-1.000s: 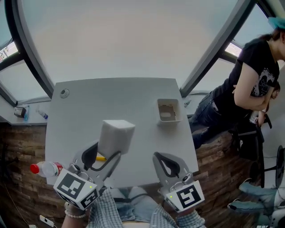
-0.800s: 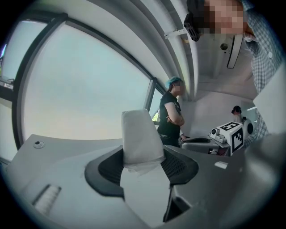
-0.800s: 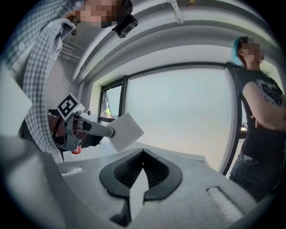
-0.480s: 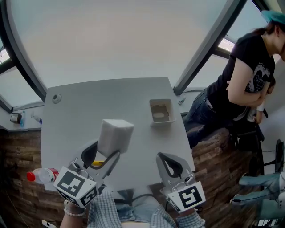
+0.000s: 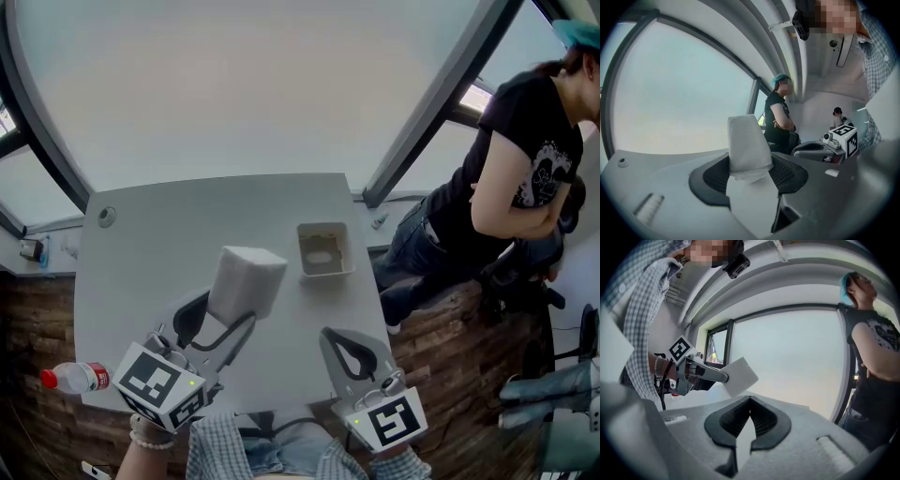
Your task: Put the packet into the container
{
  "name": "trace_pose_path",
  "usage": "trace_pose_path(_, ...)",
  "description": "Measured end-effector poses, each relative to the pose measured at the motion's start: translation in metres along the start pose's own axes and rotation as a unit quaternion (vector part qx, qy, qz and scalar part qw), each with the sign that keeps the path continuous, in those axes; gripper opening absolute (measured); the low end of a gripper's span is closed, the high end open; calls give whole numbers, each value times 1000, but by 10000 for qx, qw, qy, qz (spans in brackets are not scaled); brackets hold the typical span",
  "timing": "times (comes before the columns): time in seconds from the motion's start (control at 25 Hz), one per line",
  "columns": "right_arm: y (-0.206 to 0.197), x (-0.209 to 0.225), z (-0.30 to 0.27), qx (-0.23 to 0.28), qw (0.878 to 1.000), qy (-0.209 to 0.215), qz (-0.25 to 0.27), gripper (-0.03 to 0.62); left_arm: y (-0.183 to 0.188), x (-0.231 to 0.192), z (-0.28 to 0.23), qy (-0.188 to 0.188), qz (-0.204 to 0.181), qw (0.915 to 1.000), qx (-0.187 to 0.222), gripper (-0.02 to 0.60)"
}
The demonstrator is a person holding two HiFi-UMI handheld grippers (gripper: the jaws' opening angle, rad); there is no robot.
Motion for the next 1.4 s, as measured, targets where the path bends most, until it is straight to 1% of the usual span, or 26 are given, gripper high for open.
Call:
trace_pose_path(0.2, -9, 13, 3, -61, 10000, 57, -44, -2, 17, 8, -29, -150, -77, 9998, 103, 255)
trace_pose_path(0.32, -13, 18, 3, -68, 9999, 75, -89, -2, 27, 8, -47, -166, -59, 9998, 82, 255)
trace_pose_path(0.44, -17, 20, 4, -77, 9999, 78, -118, -2, 25, 5, -66, -247, -110, 9996, 72, 255)
trace_pose_path(0.6, -22, 24, 7, -85, 9999, 82, -125, -2, 20, 3, -91, -343, -80, 9994, -23, 255)
trace_pose_path(0.68, -23, 28, 10, -93, 9998, 63, -171, -2, 17, 4, -103, -367, -79, 9992, -118, 255)
trace_pose_path(0.88, -27, 37, 15, -153, 9997, 12, -169, -2, 8, -1, -137, -289, -270, 9987, -309, 255)
trace_pose_path(1.0, -32, 40, 17, -190, 9998, 3, -72, -2, -1, -3, -152, -276, -183, 9983, -476, 255)
trace_pose_path(1.16, -37, 45, 19, -225, 9997, -49, -103, -2, -16, -6, -175, -328, -37, 9966, -749, 255)
trace_pose_path(1.28, -42, 48, 21, -284, 9995, -55, -140, -2, -27, -10, -188, -232, -30, 9950, -972, 255)
trace_pose_path(1.4, -50, 50, 24, -384, 9989, -122, -236, -2, -40, -11, -200, -125, -73, 9916, -1282, 255)
Point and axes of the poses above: the fingertips, and each gripper's own axes: z backward along the fingers, x to its right, y out of its top, the point moved 3 cm from there along z, backward along the fingers, and after that the axes turned 4 degrees about z, right-handed, at the moved point
